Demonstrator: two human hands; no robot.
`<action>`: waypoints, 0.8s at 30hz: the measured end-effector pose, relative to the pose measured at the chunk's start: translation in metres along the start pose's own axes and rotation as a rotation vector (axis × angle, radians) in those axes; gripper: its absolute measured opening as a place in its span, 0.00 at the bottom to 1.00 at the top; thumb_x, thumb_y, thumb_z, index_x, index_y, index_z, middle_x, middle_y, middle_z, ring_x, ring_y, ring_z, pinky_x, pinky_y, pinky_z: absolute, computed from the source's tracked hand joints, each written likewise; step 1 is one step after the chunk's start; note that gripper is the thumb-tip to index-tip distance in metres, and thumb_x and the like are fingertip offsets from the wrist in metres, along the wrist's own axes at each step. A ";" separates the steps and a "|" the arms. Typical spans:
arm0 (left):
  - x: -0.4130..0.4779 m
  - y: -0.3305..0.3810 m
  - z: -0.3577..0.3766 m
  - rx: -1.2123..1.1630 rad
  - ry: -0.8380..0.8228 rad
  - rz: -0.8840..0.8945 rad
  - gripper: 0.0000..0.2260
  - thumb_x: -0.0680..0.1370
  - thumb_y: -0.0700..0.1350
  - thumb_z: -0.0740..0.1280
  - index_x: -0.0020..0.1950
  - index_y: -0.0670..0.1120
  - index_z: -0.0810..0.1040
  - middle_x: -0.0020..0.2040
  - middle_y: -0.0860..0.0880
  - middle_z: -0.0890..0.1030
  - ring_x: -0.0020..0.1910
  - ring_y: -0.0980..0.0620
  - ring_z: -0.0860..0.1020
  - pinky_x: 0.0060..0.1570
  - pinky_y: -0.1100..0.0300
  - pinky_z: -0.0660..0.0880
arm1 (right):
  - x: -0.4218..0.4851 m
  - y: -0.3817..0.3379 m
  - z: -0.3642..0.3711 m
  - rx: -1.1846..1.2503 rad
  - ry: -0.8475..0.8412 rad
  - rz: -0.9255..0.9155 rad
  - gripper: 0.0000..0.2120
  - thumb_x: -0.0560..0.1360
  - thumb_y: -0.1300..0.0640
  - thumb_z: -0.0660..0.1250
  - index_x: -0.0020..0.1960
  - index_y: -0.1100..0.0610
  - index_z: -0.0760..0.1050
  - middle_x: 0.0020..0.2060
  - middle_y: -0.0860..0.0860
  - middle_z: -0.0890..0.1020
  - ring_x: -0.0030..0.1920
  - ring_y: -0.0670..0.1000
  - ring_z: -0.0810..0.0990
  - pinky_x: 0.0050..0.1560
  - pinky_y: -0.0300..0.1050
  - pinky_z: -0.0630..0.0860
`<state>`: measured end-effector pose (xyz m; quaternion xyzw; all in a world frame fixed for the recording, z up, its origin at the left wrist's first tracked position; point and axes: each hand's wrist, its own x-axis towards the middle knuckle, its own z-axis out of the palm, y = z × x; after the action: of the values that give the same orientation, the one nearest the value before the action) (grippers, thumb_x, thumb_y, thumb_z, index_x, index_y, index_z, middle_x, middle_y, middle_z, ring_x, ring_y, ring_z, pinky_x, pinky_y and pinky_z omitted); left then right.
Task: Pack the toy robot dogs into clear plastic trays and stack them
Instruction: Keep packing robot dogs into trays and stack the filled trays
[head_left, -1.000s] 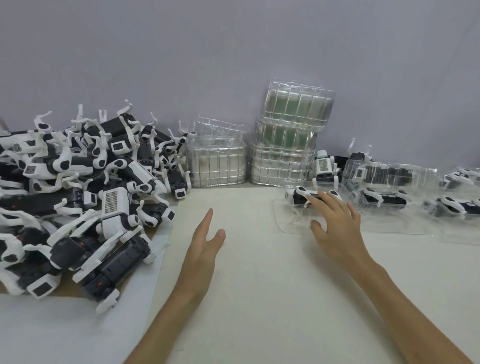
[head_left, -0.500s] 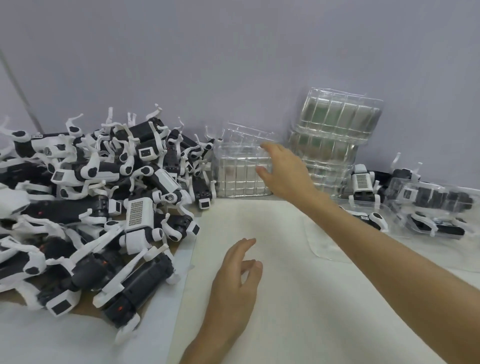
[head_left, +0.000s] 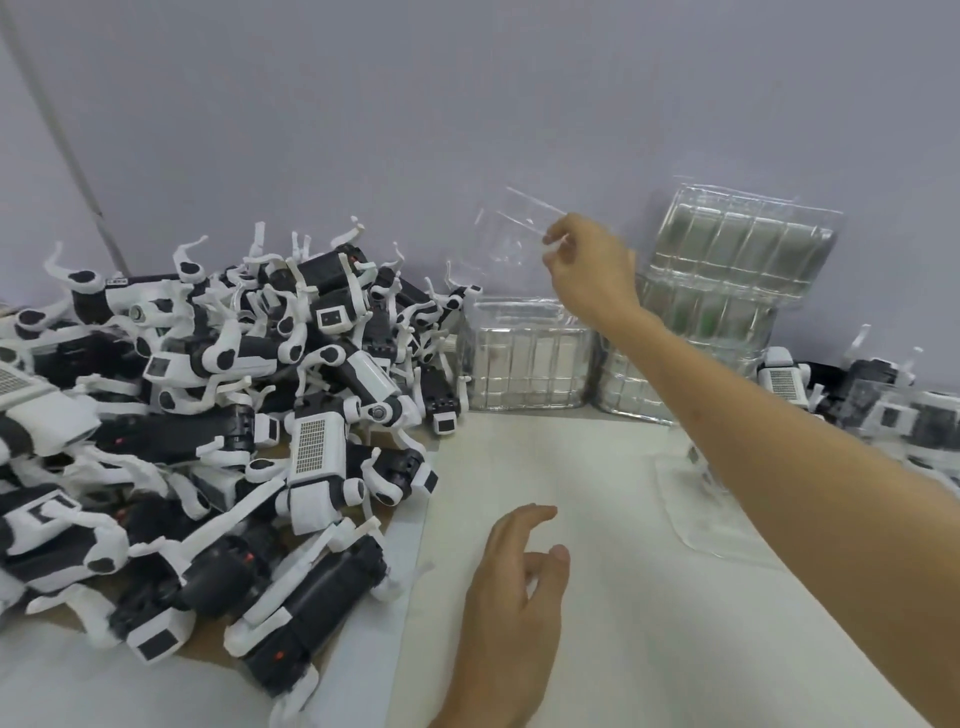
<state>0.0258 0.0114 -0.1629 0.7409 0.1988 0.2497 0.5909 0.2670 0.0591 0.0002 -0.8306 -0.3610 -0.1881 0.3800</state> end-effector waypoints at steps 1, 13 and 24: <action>0.000 -0.001 0.000 -0.036 0.004 -0.020 0.12 0.82 0.44 0.62 0.60 0.61 0.74 0.59 0.53 0.79 0.52 0.65 0.77 0.47 0.77 0.67 | -0.010 -0.003 -0.008 0.049 0.010 -0.041 0.08 0.79 0.57 0.66 0.58 0.51 0.78 0.44 0.44 0.78 0.53 0.50 0.78 0.69 0.55 0.65; -0.004 0.005 -0.008 -0.501 0.193 -0.081 0.11 0.83 0.51 0.58 0.62 0.53 0.76 0.62 0.53 0.80 0.60 0.55 0.79 0.58 0.57 0.74 | -0.249 0.035 -0.071 -0.036 0.015 -0.272 0.15 0.74 0.63 0.72 0.59 0.52 0.80 0.46 0.43 0.79 0.50 0.46 0.77 0.63 0.40 0.60; -0.004 0.002 -0.011 -0.396 0.122 -0.037 0.21 0.77 0.41 0.69 0.65 0.60 0.73 0.59 0.71 0.75 0.61 0.75 0.70 0.53 0.75 0.67 | -0.301 0.047 -0.074 -0.056 -0.128 -0.315 0.18 0.72 0.62 0.68 0.60 0.50 0.81 0.46 0.43 0.79 0.46 0.47 0.78 0.61 0.46 0.64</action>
<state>0.0162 0.0171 -0.1594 0.5899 0.1949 0.3176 0.7163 0.0981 -0.1562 -0.1527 -0.7843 -0.5049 -0.2017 0.2988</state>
